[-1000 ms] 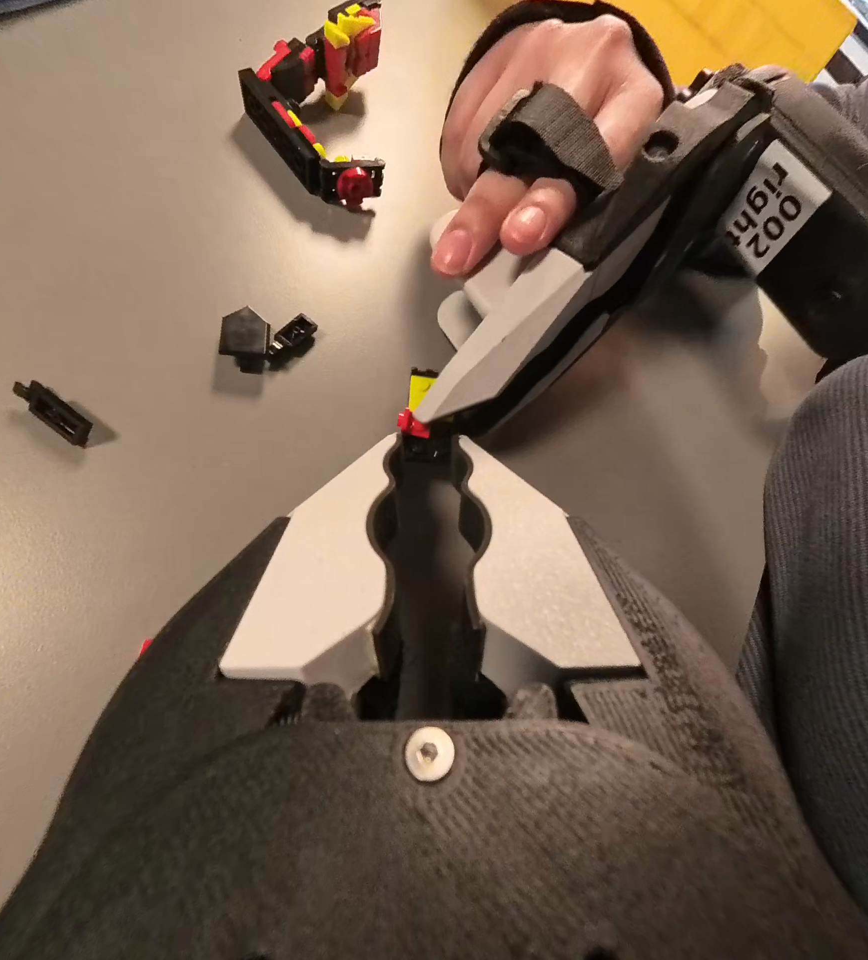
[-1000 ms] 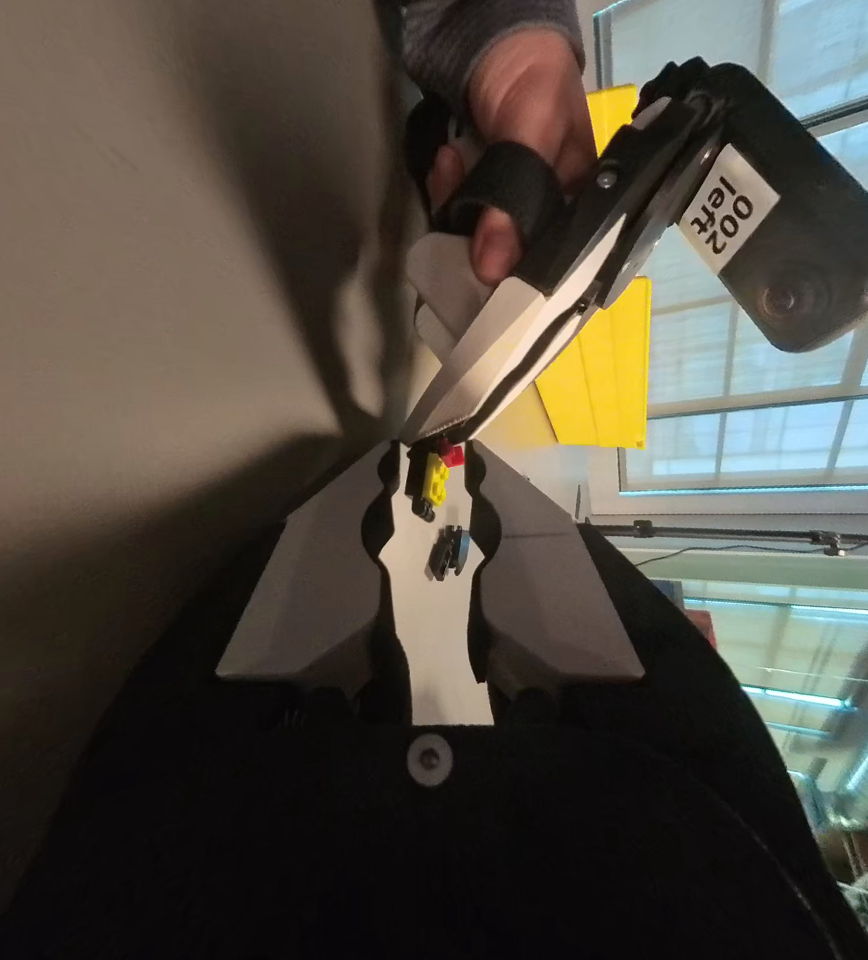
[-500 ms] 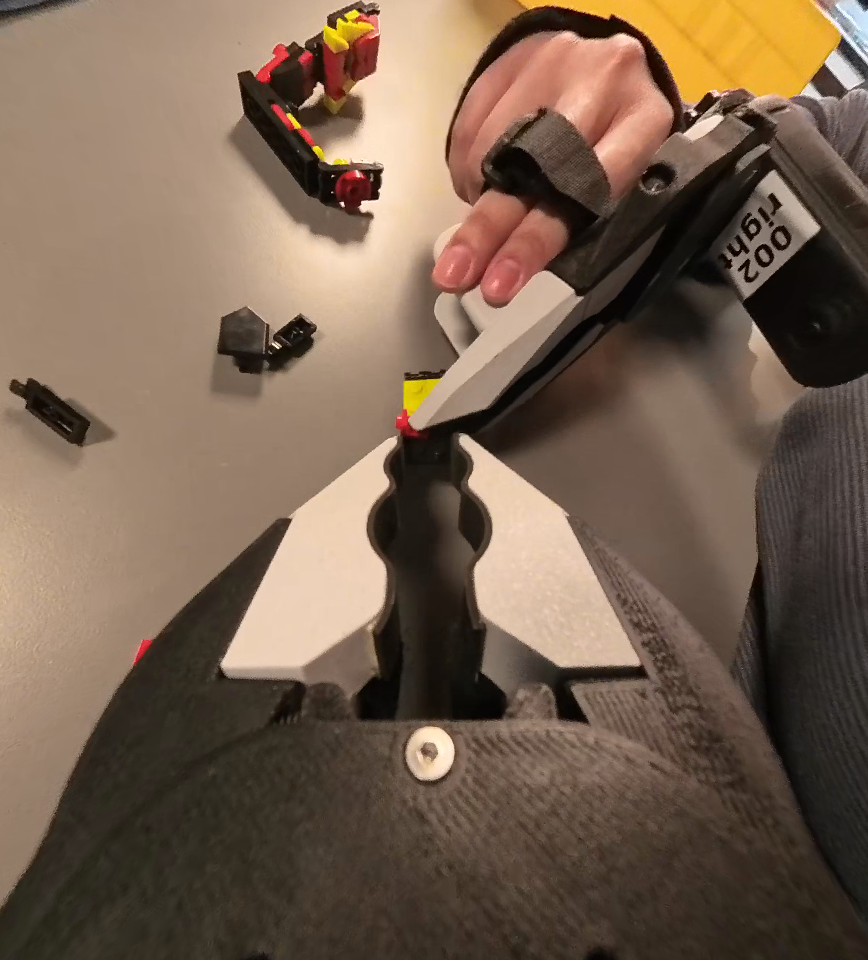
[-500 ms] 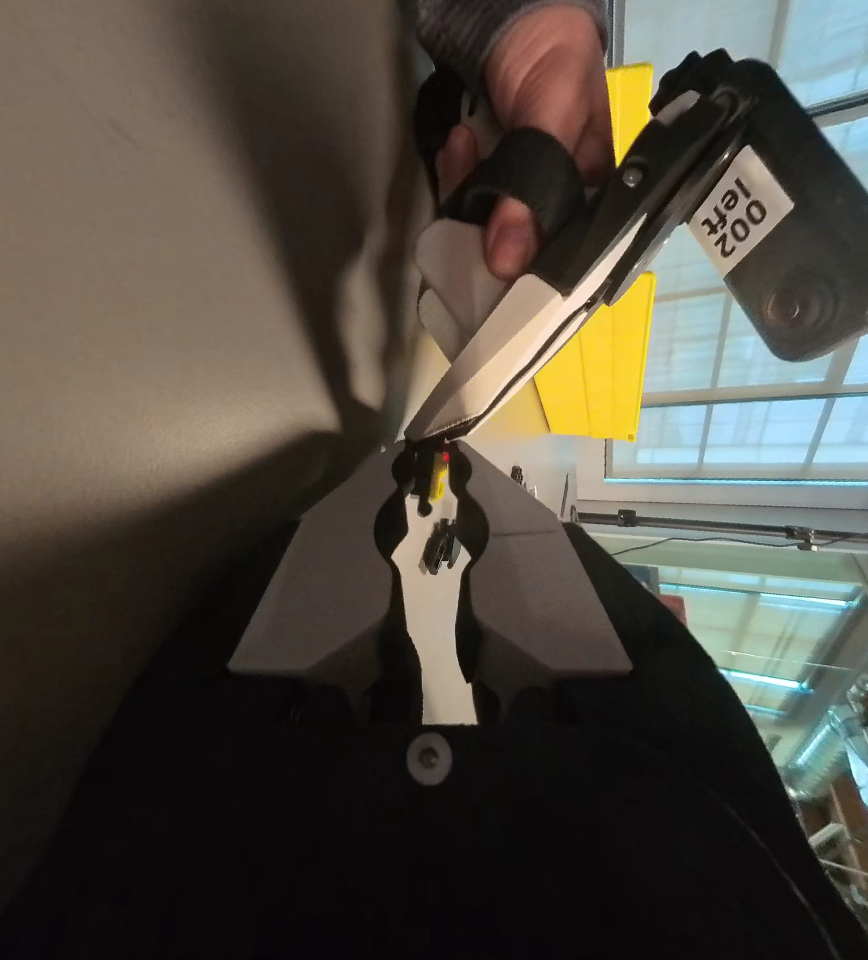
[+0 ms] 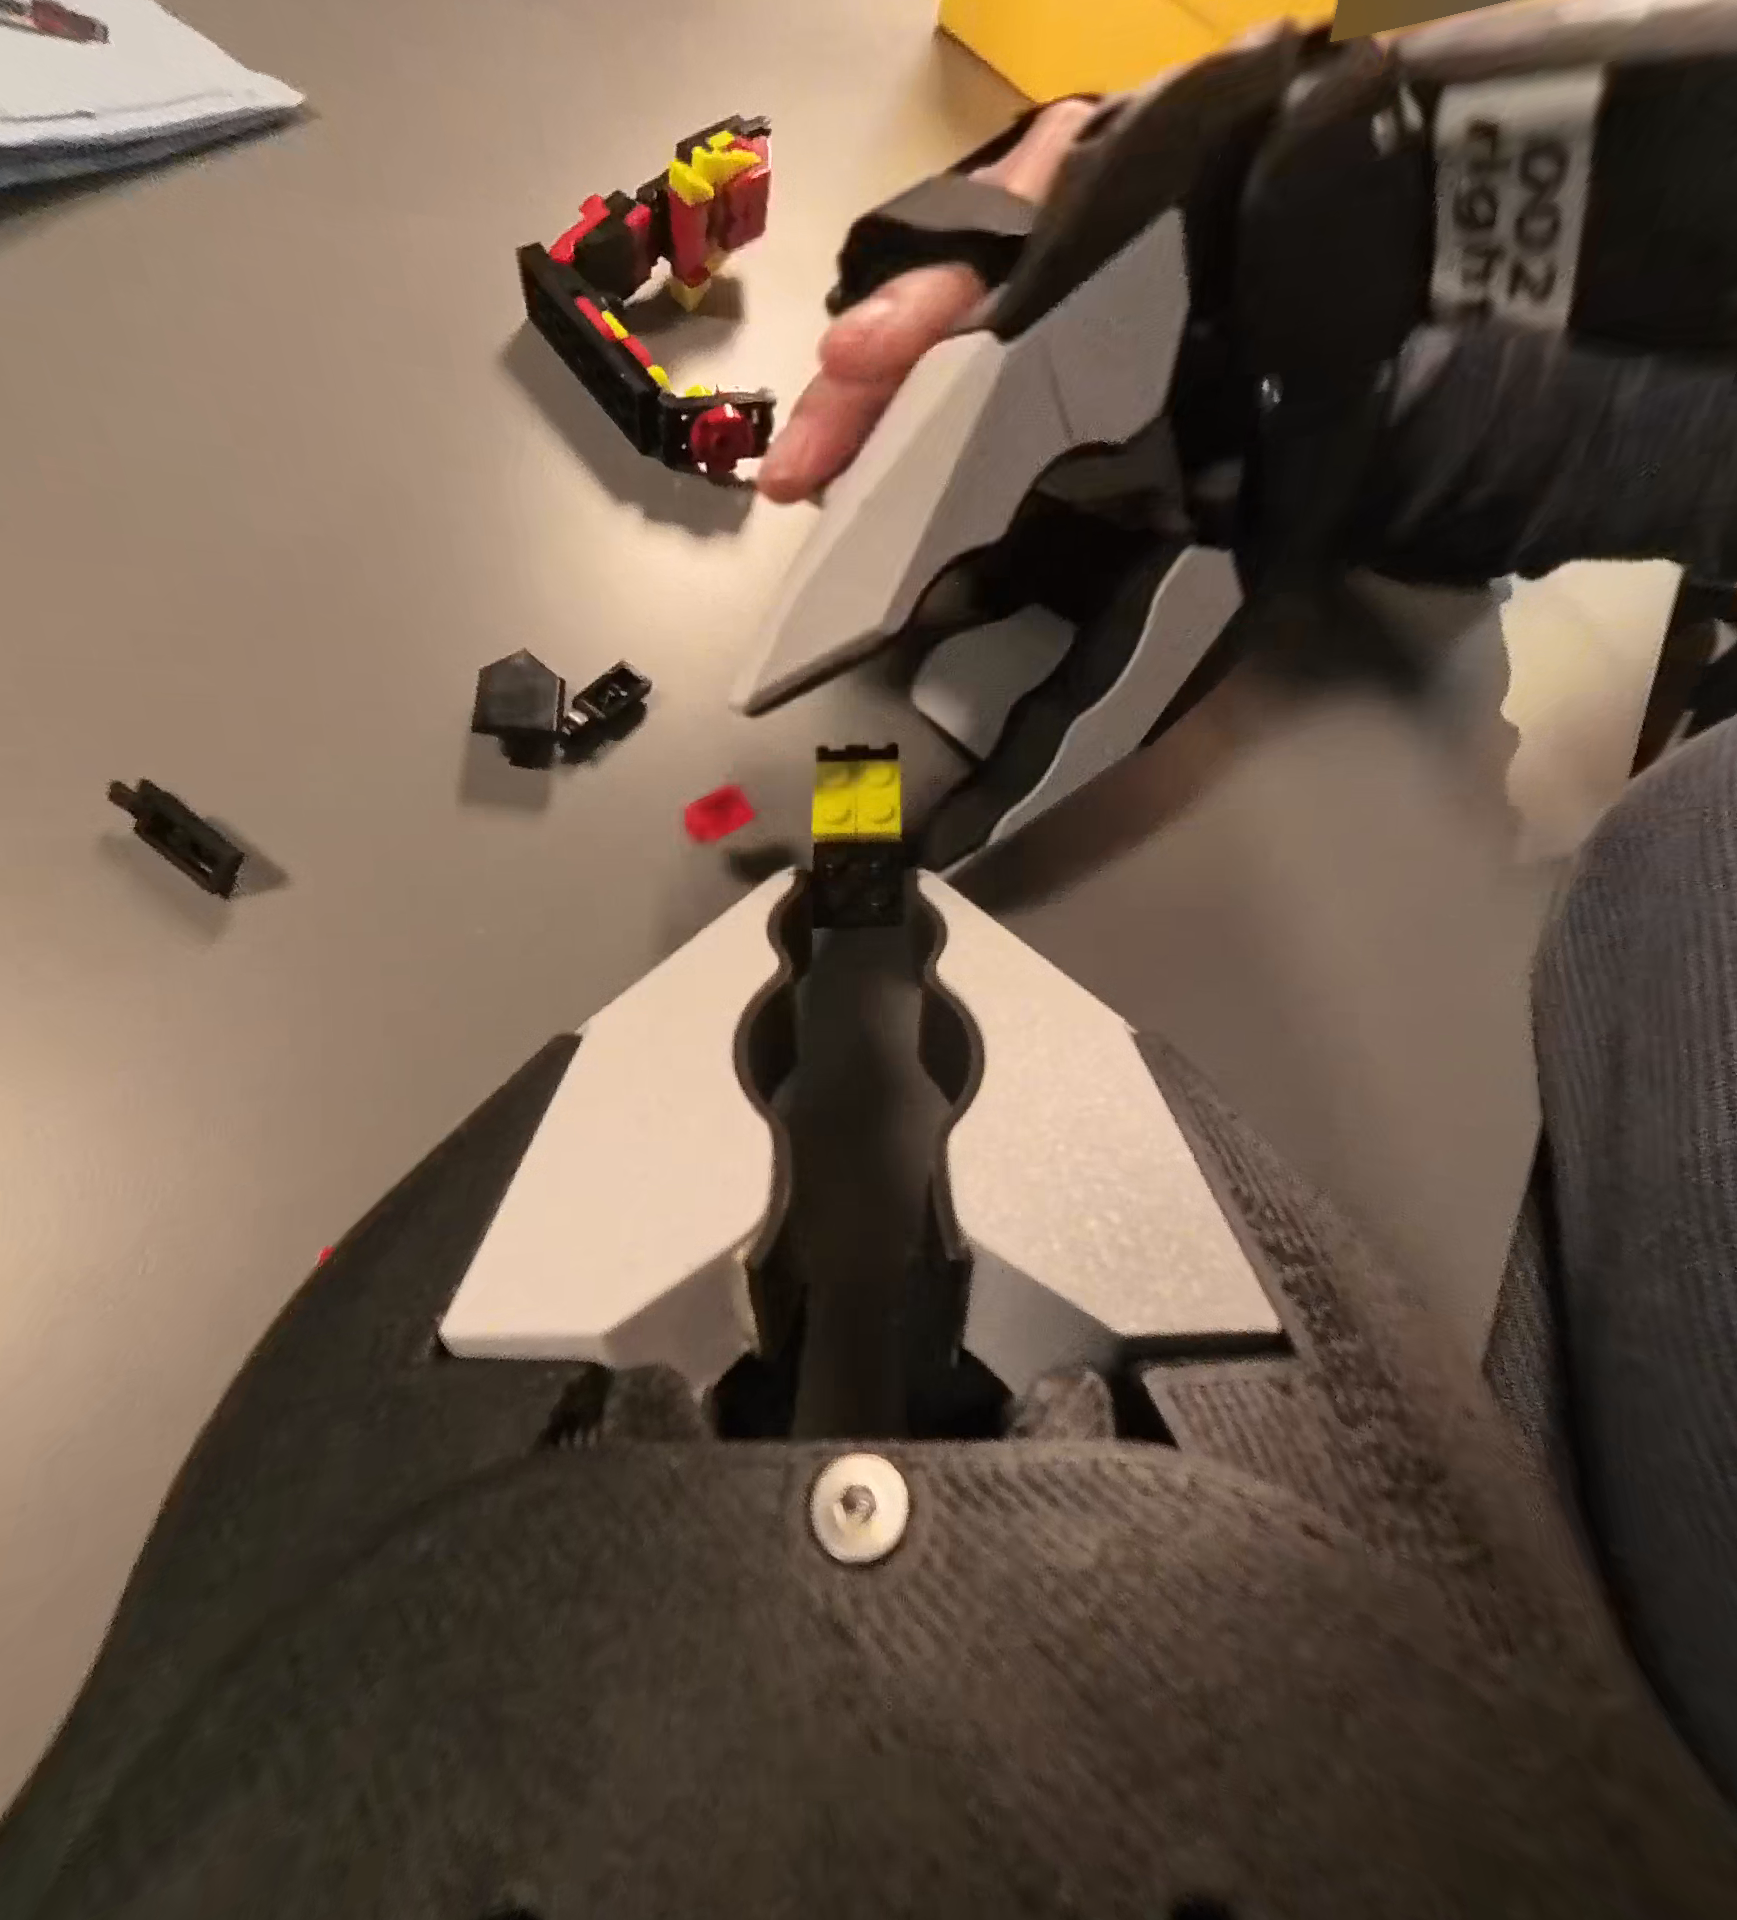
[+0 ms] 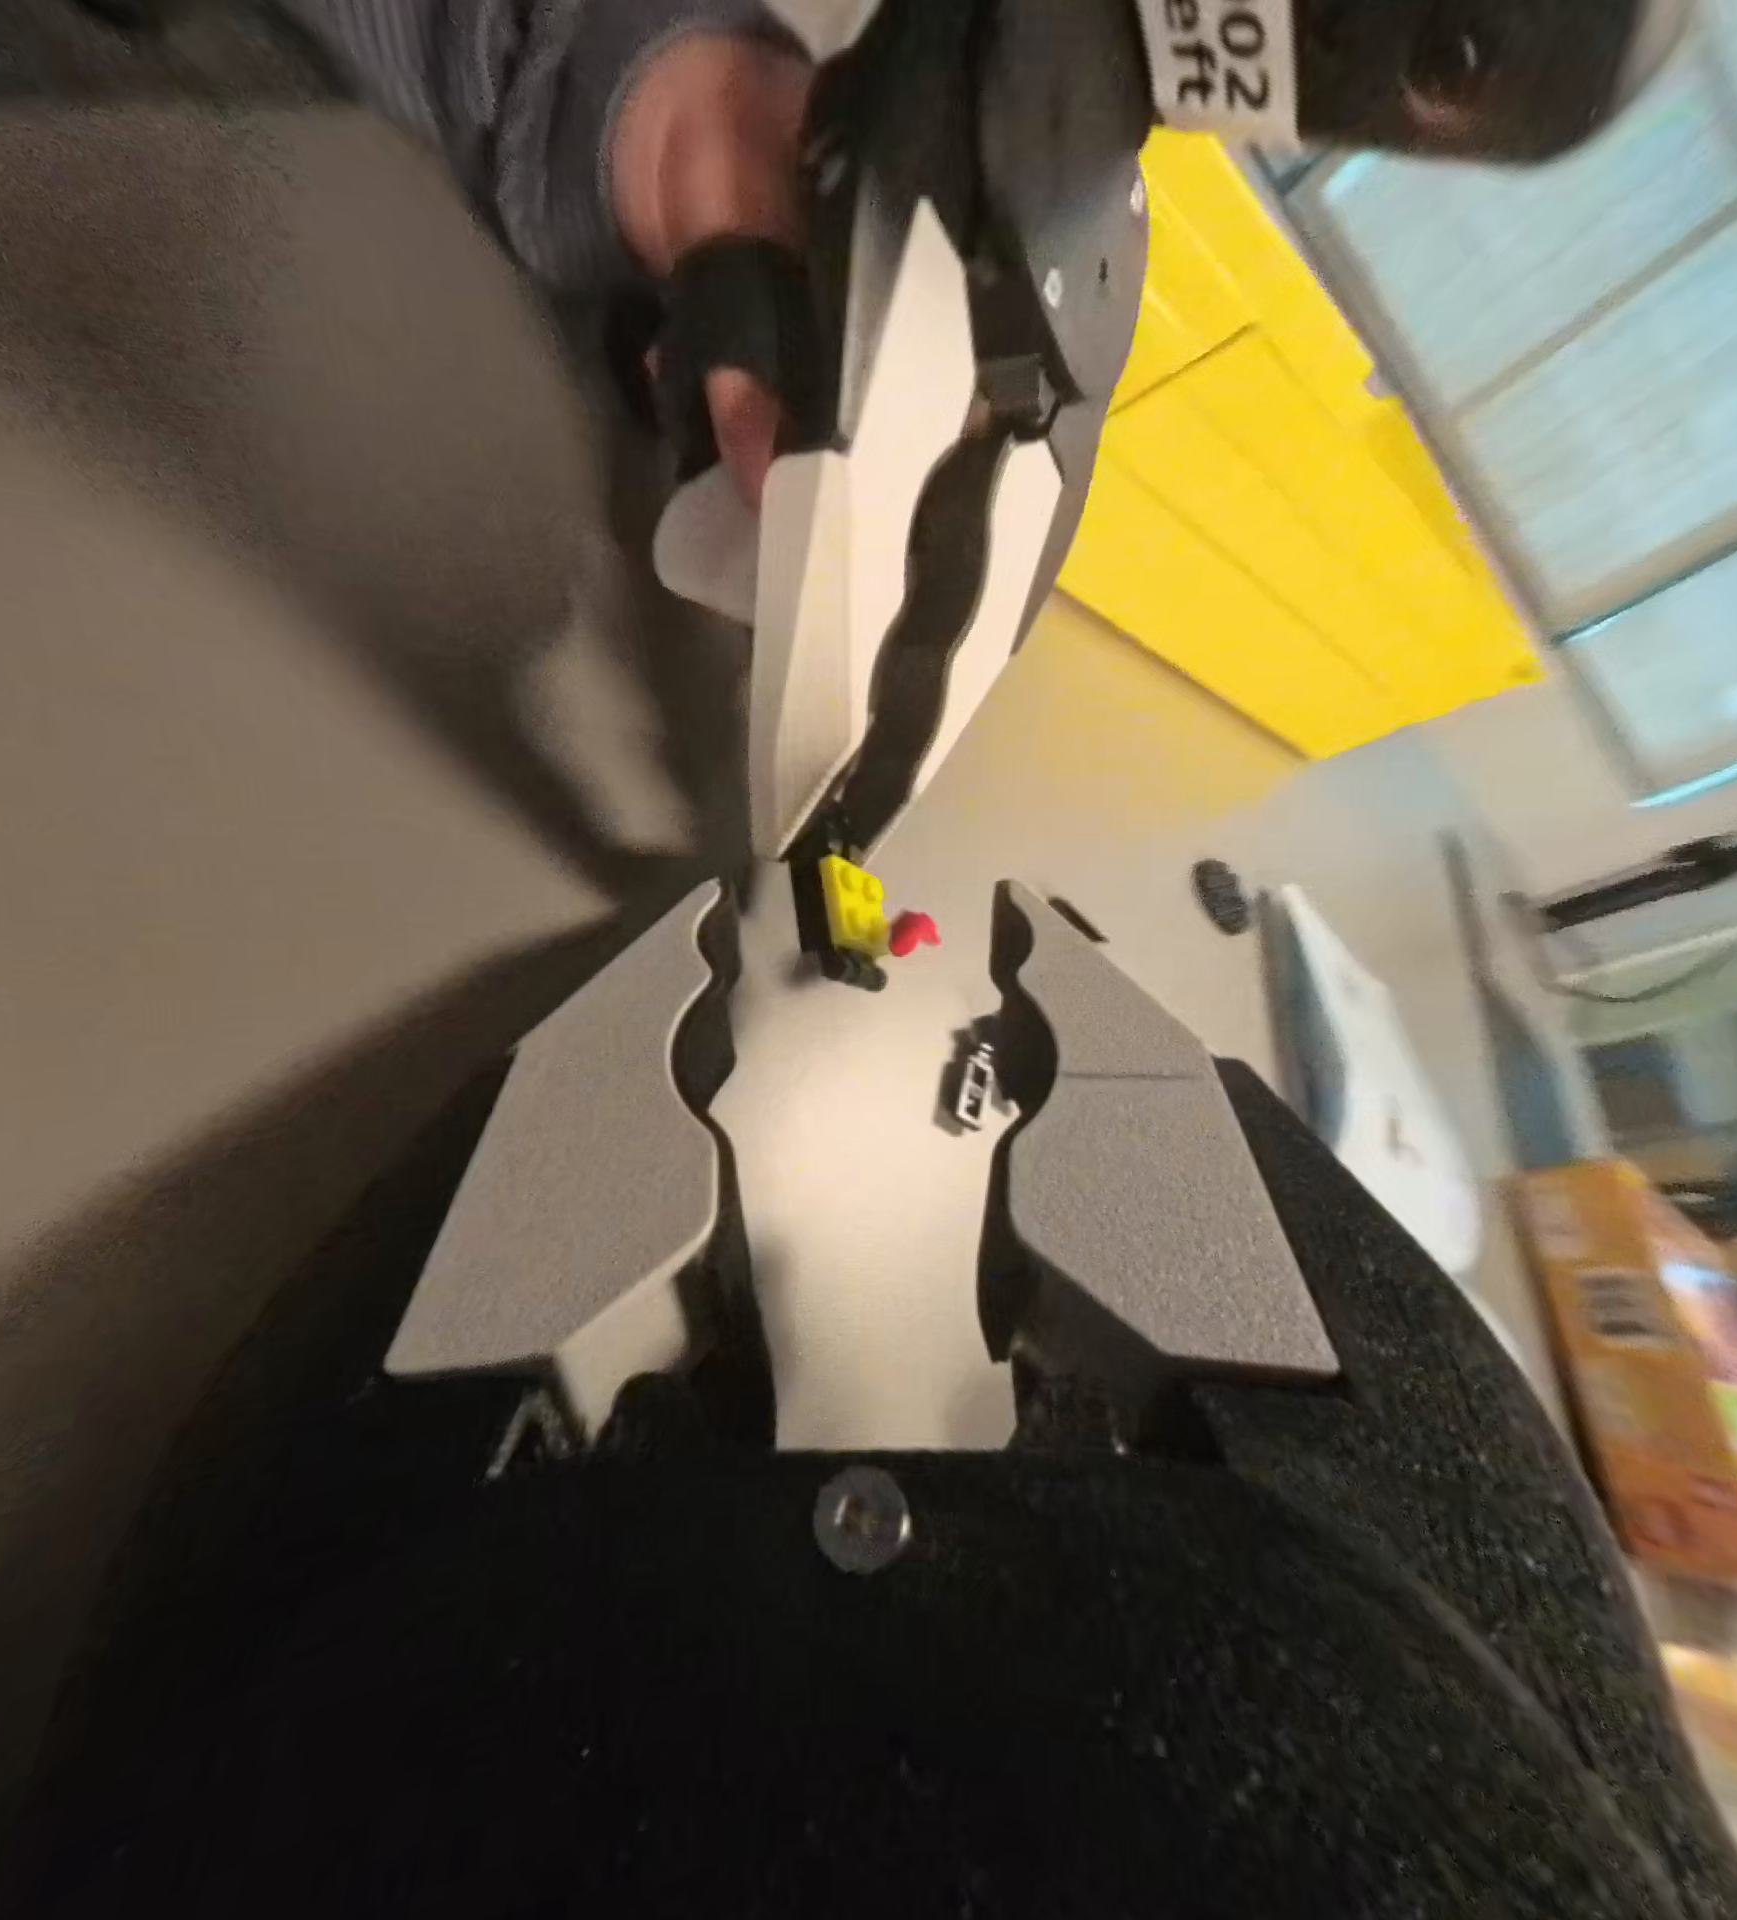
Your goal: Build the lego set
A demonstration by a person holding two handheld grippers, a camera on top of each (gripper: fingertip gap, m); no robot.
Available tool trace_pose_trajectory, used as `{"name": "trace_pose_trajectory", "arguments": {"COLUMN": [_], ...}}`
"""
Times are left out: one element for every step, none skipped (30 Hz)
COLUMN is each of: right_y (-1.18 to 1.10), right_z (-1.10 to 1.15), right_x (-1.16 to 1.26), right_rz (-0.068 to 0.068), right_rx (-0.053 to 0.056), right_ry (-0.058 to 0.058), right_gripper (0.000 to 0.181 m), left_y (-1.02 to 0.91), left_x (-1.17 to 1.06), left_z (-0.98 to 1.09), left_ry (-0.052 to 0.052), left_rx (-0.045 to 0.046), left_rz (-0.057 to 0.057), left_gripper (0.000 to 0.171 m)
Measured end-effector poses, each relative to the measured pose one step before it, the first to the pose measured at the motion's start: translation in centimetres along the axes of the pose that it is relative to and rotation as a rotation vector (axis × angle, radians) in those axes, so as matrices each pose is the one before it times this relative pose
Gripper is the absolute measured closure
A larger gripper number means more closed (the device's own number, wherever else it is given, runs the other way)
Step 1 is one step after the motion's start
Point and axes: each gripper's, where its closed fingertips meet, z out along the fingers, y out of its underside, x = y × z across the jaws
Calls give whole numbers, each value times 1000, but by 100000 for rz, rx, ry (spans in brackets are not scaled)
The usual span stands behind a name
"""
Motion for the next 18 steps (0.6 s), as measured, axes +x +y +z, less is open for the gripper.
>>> {"name": "trace_pose_trajectory", "arguments": {"right_y": [-96, -86, 110, 360, 369, 210, 77, 23, 81, 152, 175, 236, 223, 129, 57, 133, 325, 468], "right_z": [-145, -175, -114, -2, 59, 40, -33, -113, -123, -119, -118, -97, -107, -164, -217, -193, -107, 1], "right_x": [21, 178, 54, -54, -84, -109, -114, -131, -105, 45, 63, 84, 293, 348, 310, 322, 253, 166], "right_rz": [4869, 1914, 640, 573, 1181, 1886, 2448, 2869, 3097, 2850, 2318, 2176, 2234, 2103, 2158, 2469, 2629, 2534], "right_rx": [1395, 1294, 99, -1859, -2257, -1382, -370, 149, -159, -486, -592, -1001, -890, -71, 518, 16, -1399, -2506], "right_ry": [-2684, -626, -575, -1015, -1384, -1952, -2298, -2700, -2568, -1351, -792, -423, 979, 1267, 915, 910, 353, -216], "right_gripper": [139, 145, 148, 147, 145, 143, 140, 140, 140, 139, 140, 142, 143, 144, 145, 147, 148, 148], "left_y": [77, 139, 128, 149, 213, 226, 178, 143, 65, 65, 97, 105, 17, 32, 25, 35, 48, 41], "left_x": [-122, -98, -78, -41, 16, 31, 149, 274, 175, 111, -48, -34, 22, -19, -33, -31, -3, -26], "left_z": [-45, -20, 6, -7, 0, 0, 19, 30, 46, 50, 77, 91, 37, 46, 54, 51, 51, 55], "left_ry": [-1339, -775, -432, -282, -17, -263, 320, 934, 248, -82, -901, -787, -603, -959, -1164, -1320, -1088, -995], "left_rx": [-322, -789, -714, -860, -1243, -1250, -1036, -799, -428, -520, -764, -864, -186, -348, -330, -373, -427, -399], "left_rz": [1054, 422, -97, 123, 660, 938, 1399, 1724, 1580, 1268, 650, 682, 1243, 1108, 1188, 1421, 1617, 1554], "left_gripper": [156, 156, 155, 155, 155, 155, 155, 155, 155, 155, 155, 155, 155, 155, 155, 155, 155, 155]}}
